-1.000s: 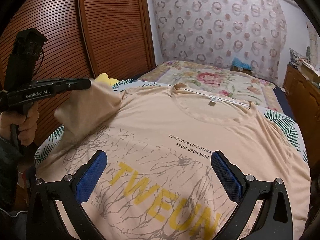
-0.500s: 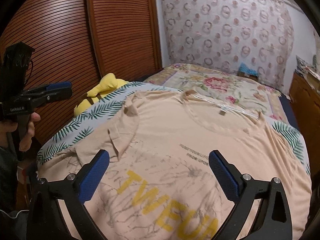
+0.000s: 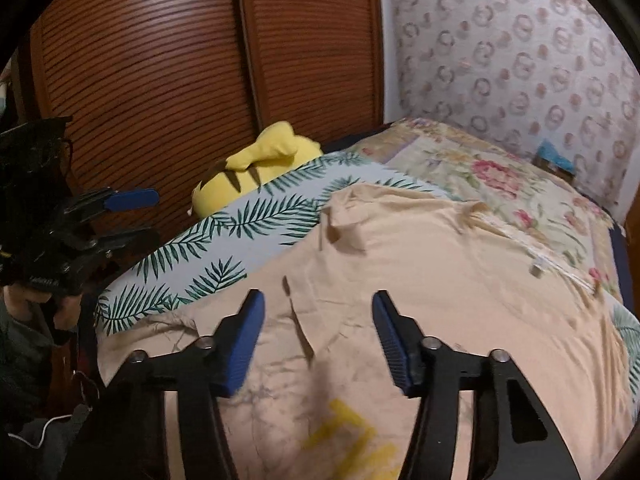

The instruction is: Fold small clothes

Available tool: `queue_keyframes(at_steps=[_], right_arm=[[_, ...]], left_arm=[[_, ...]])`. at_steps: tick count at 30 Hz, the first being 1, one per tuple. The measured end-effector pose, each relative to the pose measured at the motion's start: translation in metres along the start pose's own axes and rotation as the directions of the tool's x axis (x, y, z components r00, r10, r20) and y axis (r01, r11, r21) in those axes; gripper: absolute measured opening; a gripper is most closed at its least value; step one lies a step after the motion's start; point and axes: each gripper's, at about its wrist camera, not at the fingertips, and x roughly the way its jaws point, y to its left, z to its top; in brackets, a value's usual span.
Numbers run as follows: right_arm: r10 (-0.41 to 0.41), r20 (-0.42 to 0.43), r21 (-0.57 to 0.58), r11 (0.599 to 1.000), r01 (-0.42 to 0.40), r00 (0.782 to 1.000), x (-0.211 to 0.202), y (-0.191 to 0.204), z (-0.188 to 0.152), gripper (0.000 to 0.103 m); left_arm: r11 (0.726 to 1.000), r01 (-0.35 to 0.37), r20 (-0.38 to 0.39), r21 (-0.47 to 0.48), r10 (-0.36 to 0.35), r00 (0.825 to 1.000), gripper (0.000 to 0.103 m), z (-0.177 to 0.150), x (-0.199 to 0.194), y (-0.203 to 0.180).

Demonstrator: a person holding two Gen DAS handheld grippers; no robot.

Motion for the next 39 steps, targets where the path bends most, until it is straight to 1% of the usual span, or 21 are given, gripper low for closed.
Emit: queue_keyframes(at_steps=[3,6,9,11,12,13,14,15,17,18,22,25,27,28,29,33,36,37,38,39], right_arm=[[0.03,-0.042,-0.015,0.999,-0.03,0.999,0.027,-0.001,0.006,0.042],[0.033,-0.081,-0.041,0.998,-0.036,0.996,0.049,0.005,0.017,0.041],[0.029,-0.12,-0.071,0.997,-0.038,0.992,0.071,0.009,0.024,0.04],[-0.001,-0.143,-0.098,0.995,-0.013,0.99,0.085,0.013,0.027,0.039],[-0.028,-0.155,-0.114,0.993,0.011,0.987,0.09,0.015,0.028,0.033],[-0.074,-0.16,-0.136,0.989,0.053,0.984,0.094,0.016,0.028,0.029],[-0.109,-0.161,-0.153,0.985,0.084,0.981,0.1,0.021,0.03,0.022],[-0.117,-0.166,-0.163,0.983,0.09,0.979,0.103,0.021,0.029,0.015],[-0.119,-0.163,-0.152,0.984,0.094,0.979,0.106,0.019,0.029,0.005],[-0.116,-0.152,-0.134,0.986,0.095,0.982,0.103,0.015,0.029,0.004],[-0.108,-0.084,-0.065,0.993,0.103,0.991,0.083,0.002,0.029,0.003],[-0.133,-0.045,-0.035,0.991,0.131,0.99,0.062,-0.007,0.025,0.003],[-0.131,-0.024,0.006,0.991,0.131,0.991,0.047,-0.014,0.018,0.003],[-0.143,-0.016,0.024,0.989,0.144,0.99,0.041,-0.018,0.014,0.003],[-0.155,-0.009,0.034,0.987,0.156,0.988,0.035,-0.014,0.009,0.003],[-0.165,-0.02,0.077,0.983,0.166,0.986,0.03,-0.014,-0.003,0.003],[-0.193,-0.033,0.111,0.974,0.195,0.981,0.029,-0.015,-0.007,0.003],[-0.203,-0.034,0.116,0.972,0.206,0.979,0.029,-0.016,-0.008,0.006],[-0.22,-0.035,0.12,0.968,0.222,0.975,0.03,-0.016,-0.005,0.011],[-0.227,-0.033,0.127,0.965,0.229,0.973,0.029,-0.016,-0.005,0.013]], left_arm=[[1.0,-0.005,-0.006,-0.014,0.005,1.0,0.083,-0.004,0.001,0.003],[1.0,-0.006,-0.014,-0.023,0.006,1.0,0.083,-0.009,0.002,0.005],[1.0,-0.008,-0.024,-0.02,0.008,1.0,0.083,-0.012,0.005,0.005],[1.0,-0.007,-0.025,-0.02,0.006,1.0,0.083,-0.013,0.005,0.006],[1.0,-0.005,-0.026,-0.021,0.005,1.0,0.083,-0.014,0.005,0.006],[1.0,-0.004,-0.026,-0.021,0.003,1.0,0.083,-0.014,0.004,0.006],[1.0,-0.004,-0.026,-0.02,0.003,1.0,0.083,-0.014,0.004,0.007],[1.0,-0.005,-0.026,-0.02,0.005,1.0,0.083,-0.015,0.004,0.007],[1.0,-0.009,-0.027,-0.017,0.008,1.0,0.083,-0.015,0.003,0.006],[1.0,-0.009,-0.026,-0.016,0.009,1.0,0.083,-0.016,0.003,0.006],[1.0,-0.006,-0.027,-0.021,0.005,1.0,0.083,-0.016,0.003,0.006],[1.0,-0.005,-0.031,-0.013,0.004,1.0,0.083,-0.016,0.003,0.004],[1.0,-0.007,-0.031,-0.007,0.006,0.999,0.083,-0.015,0.004,0.001],[1.0,-0.006,-0.032,-0.007,0.006,0.999,0.083,-0.014,0.005,-0.001],[1.0,-0.004,-0.032,-0.005,0.004,0.999,0.083,-0.014,0.005,-0.002],[1.0,0.002,-0.037,0.005,-0.002,0.999,0.083,-0.013,0.008,-0.009],[1.0,0.002,-0.044,0.011,-0.002,0.999,0.083,-0.011,0.013,-0.013],[1.0,0.004,-0.045,0.011,-0.003,0.999,0.083,-0.011,0.013,-0.014],[1.0,0.005,-0.046,0.012,-0.004,0.999,0.083,-0.011,0.014,-0.015],[1.0,0.007,-0.049,0.013,-0.007,0.999,0.083,-0.011,0.015,-0.016]])
